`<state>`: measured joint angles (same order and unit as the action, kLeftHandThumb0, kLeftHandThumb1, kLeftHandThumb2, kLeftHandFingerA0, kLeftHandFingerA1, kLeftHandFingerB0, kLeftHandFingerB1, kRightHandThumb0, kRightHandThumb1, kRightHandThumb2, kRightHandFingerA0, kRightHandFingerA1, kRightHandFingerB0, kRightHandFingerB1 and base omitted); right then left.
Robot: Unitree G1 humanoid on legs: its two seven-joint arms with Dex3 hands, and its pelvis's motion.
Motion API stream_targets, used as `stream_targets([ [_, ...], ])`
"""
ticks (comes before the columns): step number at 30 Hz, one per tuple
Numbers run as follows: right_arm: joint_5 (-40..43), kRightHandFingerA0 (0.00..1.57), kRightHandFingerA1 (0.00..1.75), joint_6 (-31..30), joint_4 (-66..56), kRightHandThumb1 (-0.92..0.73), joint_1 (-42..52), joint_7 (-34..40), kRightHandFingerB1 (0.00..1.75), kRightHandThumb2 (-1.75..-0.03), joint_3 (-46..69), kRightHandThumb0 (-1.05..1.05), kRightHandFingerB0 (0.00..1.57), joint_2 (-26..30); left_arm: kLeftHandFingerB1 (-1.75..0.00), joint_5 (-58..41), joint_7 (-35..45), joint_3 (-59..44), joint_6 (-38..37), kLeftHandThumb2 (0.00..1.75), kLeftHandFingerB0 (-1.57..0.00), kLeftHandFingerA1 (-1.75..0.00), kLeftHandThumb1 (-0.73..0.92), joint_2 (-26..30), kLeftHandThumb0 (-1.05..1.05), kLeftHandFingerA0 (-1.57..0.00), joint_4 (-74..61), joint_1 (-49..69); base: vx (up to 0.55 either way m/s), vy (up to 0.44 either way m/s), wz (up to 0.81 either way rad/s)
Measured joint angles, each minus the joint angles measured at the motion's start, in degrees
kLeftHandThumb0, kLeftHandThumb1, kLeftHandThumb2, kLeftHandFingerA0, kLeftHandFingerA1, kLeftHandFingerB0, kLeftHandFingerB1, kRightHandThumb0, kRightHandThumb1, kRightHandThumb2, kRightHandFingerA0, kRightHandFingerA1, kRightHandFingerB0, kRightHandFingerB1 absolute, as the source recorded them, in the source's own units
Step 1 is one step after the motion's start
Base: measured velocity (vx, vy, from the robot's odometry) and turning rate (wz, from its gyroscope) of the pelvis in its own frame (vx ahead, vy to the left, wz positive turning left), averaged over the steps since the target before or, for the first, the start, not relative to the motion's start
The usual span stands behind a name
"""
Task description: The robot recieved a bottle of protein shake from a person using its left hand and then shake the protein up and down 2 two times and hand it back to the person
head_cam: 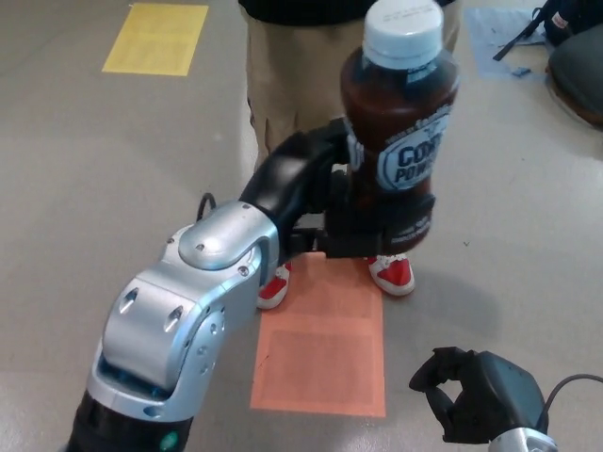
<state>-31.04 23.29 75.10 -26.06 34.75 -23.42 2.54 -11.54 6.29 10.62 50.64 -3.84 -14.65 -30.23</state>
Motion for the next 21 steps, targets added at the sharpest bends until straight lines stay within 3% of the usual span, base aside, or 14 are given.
stream_targets([
  [2,0.0,0.92,0.88,0.0,0.0,-0.57,0.0,0.0,0.69,-1.01,0.0,-0.47,0.91,-0.1,-0.91,0.7,-0.3,0.0,-1.8,0.65,-0.69,-0.57,0.84,1.0,-0.14,-1.06,1.9,0.6,0.0,0.0,0.0],
  [6,0.0,0.92,0.93,0.0,0.0,-0.57,0.0,0.0,0.71,-1.06,0.0,-0.48,0.93,-0.1,-0.81,2.2,-1.0,0.0,-5.2,0.65,-0.71,-0.54,0.85,3.4,-0.17,-1.01,6.2,1.7,0.0,0.0,0.0],
  [8,0.0,0.93,0.9,0.0,0.0,-0.57,0.0,0.0,0.72,-1.04,0.1,-0.46,0.92,-0.1,-0.67,2.9,-1.6,0.1,-7.1,0.65,-0.72,-0.55,0.85,4.8,-0.15,-0.98,9.1,2.2,0.0,0.0,0.0],
  [11,0.0,0.92,0.85,0.0,0.0,-0.59,0.0,0.0,0.7,-1.0,0.1,-0.48,0.94,-0.1,-0.61,3.7,-2.1,0.1,-9.1,0.65,-0.73,-0.54,0.83,6.1,-0.15,-0.98,12.2,2.5,0.0,0.0,0.0],
  [12,0.0,0.92,0.85,0.0,0.0,-0.59,0.0,0.0,0.7,-1.0,0.1,-0.48,0.94,-0.1,-0.61,4.1,-2.4,0.1,-10.2,0.65,-0.73,-0.54,0.83,6.7,-0.15,-0.98,13.8,2.7,0.0,0.0,0.0],
  [13,0.0,0.88,0.89,0.0,-0.1,-0.55,0.0,-0.1,0.8,-1.12,0.1,-0.51,0.89,-0.1,-0.61,4.4,-2.6,0.1,-11.1,0.66,-0.73,-0.55,0.83,7.1,-0.16,-0.98,15.2,2.8,0.0,0.0,0.0],
  [14,0.0,0.92,0.86,0.0,-0.1,-0.59,0.0,-0.1,0.71,-1.03,0.1,-0.5,0.94,-0.1,-0.61,4.5,-2.7,0.1,-11.8,0.66,-0.73,-0.55,0.83,7.5,-0.16,-0.97,16.4,2.9,0.0,0.0,0.0],
  [21,0.0,0.93,0.98,0.0,-0.1,-0.58,0.0,-0.1,0.7,-1.05,0.2,-0.47,0.94,-0.2,-0.64,5.9,-3.8,0.1,-17.4,0.65,-0.72,-0.56,0.81,9.9,-0.19,-0.99,26.1,3.1,0.0,0.0,0.0],
])
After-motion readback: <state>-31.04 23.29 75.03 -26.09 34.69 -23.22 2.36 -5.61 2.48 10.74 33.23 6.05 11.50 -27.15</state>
